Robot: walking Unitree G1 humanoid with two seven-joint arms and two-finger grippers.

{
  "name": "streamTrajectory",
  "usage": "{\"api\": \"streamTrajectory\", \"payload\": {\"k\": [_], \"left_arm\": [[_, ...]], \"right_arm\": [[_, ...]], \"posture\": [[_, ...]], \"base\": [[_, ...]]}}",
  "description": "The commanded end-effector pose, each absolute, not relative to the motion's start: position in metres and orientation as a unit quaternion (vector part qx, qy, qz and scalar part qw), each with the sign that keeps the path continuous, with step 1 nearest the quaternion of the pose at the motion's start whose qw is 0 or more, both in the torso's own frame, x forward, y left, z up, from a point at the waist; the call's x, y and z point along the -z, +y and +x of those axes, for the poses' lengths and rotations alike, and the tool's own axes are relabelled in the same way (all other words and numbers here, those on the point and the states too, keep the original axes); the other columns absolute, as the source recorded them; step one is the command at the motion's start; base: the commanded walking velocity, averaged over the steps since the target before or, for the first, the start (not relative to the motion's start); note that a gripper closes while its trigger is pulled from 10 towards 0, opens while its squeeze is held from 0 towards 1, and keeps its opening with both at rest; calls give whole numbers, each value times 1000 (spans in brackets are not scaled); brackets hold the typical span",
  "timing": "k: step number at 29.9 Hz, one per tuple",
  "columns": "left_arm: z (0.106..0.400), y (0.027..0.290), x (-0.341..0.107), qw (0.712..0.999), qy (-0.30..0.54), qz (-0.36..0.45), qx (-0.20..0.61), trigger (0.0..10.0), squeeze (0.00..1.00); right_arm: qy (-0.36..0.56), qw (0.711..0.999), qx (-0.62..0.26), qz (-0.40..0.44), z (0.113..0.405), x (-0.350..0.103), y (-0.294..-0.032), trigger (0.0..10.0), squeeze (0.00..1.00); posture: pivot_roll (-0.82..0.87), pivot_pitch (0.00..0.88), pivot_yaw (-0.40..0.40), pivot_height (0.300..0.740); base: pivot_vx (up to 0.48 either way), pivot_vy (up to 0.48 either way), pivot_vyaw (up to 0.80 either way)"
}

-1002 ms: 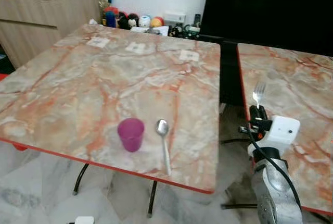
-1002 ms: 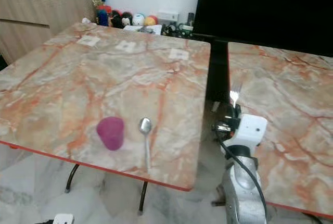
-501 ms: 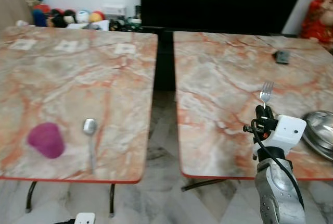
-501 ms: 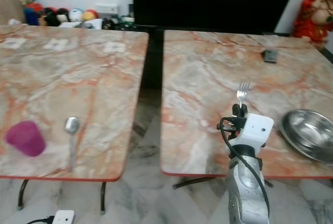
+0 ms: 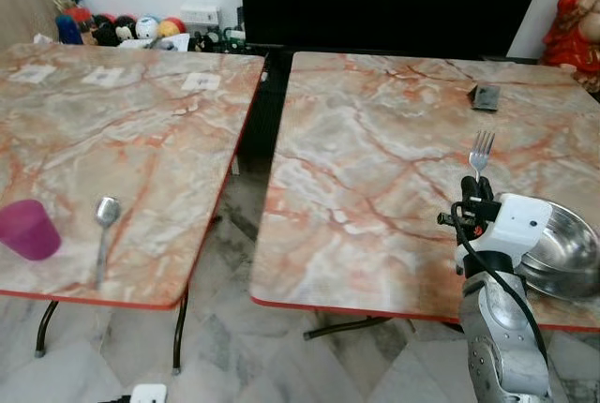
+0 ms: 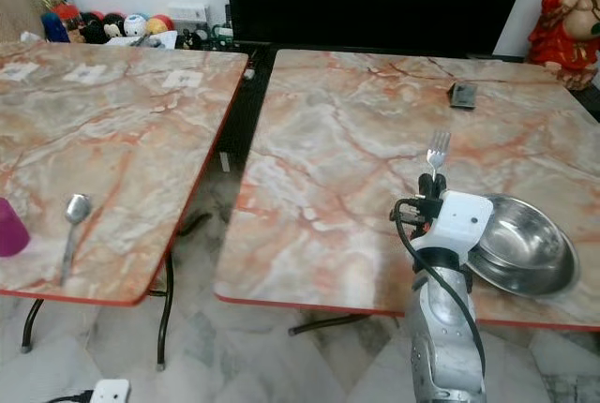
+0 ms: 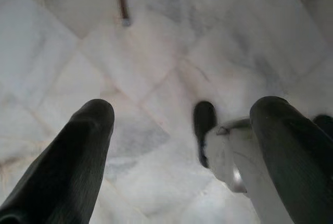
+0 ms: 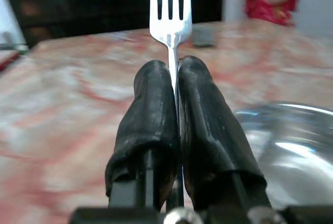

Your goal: Setting the table

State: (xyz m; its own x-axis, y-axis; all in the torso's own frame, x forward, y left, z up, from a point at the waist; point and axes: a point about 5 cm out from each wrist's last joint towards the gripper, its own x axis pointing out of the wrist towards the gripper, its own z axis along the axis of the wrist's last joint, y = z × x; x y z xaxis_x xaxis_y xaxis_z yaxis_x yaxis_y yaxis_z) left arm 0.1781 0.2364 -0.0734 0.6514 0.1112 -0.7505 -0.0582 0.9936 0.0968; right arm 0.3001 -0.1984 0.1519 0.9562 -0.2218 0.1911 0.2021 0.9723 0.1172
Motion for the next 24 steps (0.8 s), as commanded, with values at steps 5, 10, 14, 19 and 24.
{"api": "streamTrajectory", "payload": {"k": [5, 10, 14, 19, 24], "left_arm": [[173, 234, 76, 904, 423, 35, -42, 10000, 0], [173, 235, 76, 904, 423, 36, -41, 10000, 0], [173, 235, 76, 904, 423, 36, -41, 10000, 0], [173, 235, 76, 904, 424, 36, -41, 10000, 0], [173, 235, 77, 904, 424, 34, -48, 10000, 0]], "right_arm": [[-123, 984, 120, 45, 300, -162, -204, 10000, 0], [-126, 983, 125, 42, 300, -163, -207, 10000, 0], [-126, 983, 128, 41, 301, -164, -208, 10000, 0], [-122, 983, 131, 39, 301, -163, -209, 10000, 0], [-122, 983, 131, 40, 302, -162, -209, 10000, 0]], "posture": [[-31, 106, -3, 740], [-31, 107, -3, 740], [-31, 108, -3, 740], [-29, 107, -4, 740], [-29, 106, -6, 740]], "base": [[0, -361, 0], [0, -362, 0], [0, -366, 0], [0, -348, 0], [0, 0, 0]]}}
